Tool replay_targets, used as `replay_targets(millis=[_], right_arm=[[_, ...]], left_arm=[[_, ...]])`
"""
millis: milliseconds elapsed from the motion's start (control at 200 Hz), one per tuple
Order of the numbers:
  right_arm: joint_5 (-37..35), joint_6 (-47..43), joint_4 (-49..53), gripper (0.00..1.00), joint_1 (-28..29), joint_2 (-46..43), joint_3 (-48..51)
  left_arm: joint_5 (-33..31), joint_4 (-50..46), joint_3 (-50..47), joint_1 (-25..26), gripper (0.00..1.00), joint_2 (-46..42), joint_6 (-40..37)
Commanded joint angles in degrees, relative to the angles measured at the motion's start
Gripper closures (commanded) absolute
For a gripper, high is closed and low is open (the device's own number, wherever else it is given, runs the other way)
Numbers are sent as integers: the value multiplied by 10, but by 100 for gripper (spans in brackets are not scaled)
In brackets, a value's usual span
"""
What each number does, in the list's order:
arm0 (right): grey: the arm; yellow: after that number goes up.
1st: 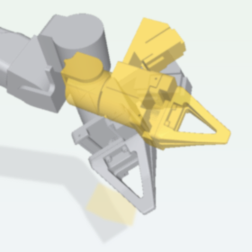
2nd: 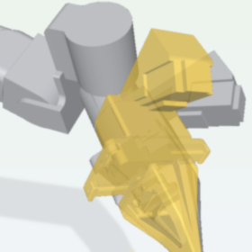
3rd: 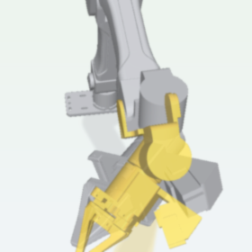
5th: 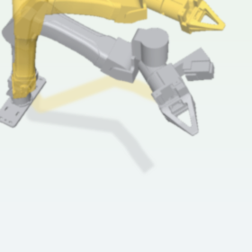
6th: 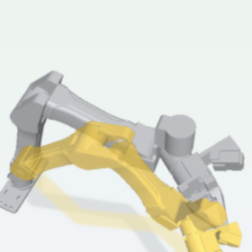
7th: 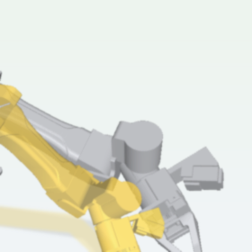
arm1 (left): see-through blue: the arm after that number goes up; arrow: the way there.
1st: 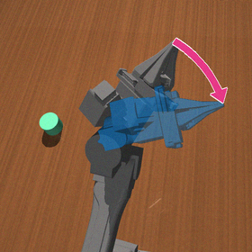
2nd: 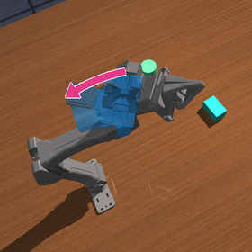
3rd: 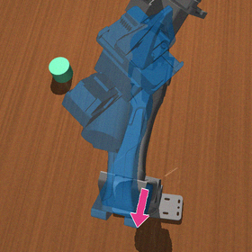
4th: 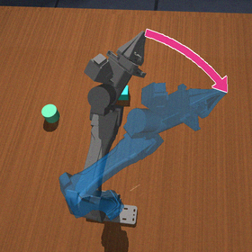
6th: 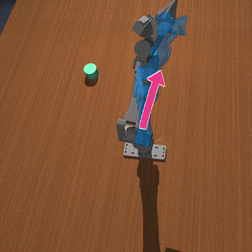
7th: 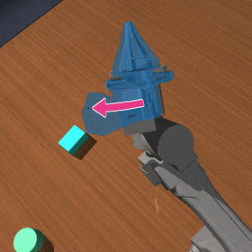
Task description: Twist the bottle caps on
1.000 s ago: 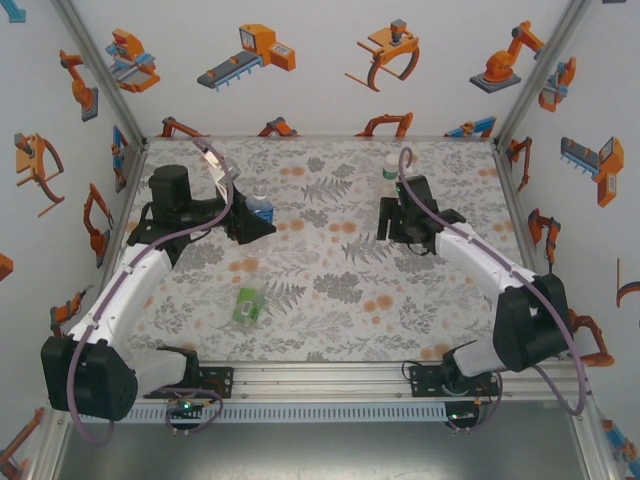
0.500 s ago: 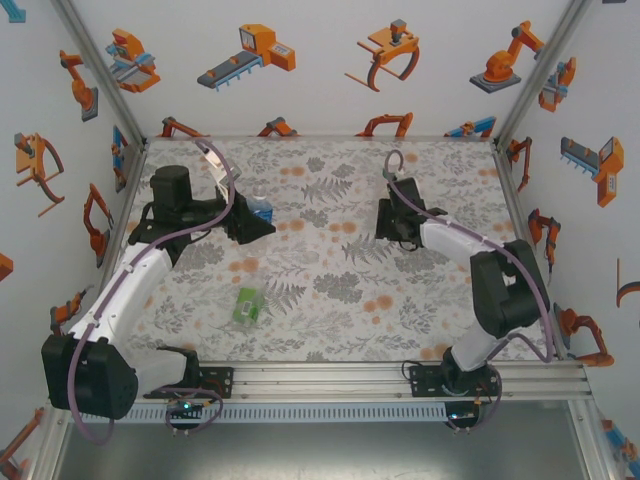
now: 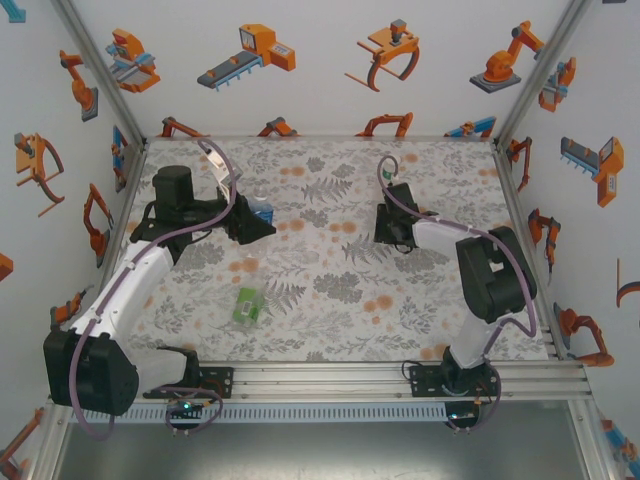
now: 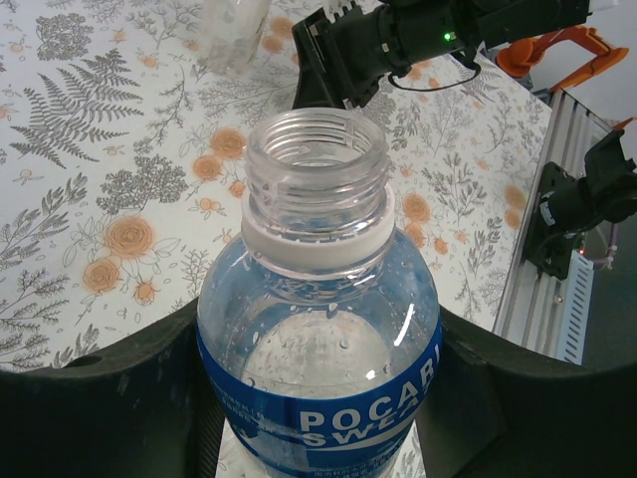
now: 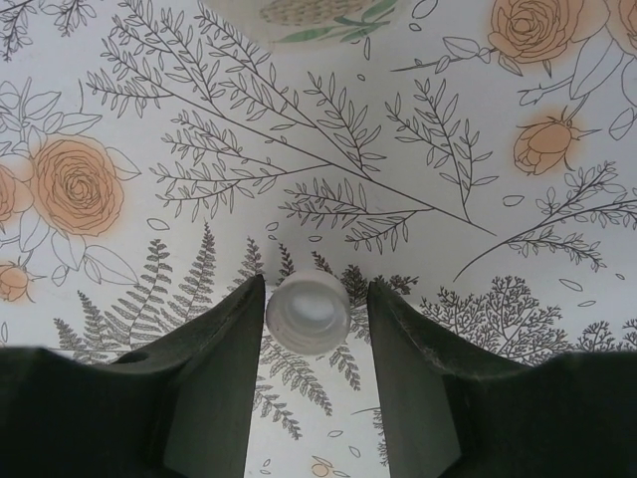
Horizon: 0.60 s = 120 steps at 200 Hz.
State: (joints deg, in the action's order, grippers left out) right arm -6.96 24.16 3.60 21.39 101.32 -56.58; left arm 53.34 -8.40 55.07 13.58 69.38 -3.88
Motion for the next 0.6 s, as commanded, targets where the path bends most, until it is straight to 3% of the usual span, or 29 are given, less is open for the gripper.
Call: replay_targets(millis=[0, 320, 596], right_arm=[[-8, -2, -6, 58, -3, 14, 5], [-7, -1, 18, 63, -1, -5, 12], [-22, 11, 48, 64, 47, -37, 27]], left_arm=[[7, -3, 18, 2, 100, 1, -10], [7, -2, 20, 2, 100, 5, -8], [7, -8, 23, 2, 100, 9, -7]])
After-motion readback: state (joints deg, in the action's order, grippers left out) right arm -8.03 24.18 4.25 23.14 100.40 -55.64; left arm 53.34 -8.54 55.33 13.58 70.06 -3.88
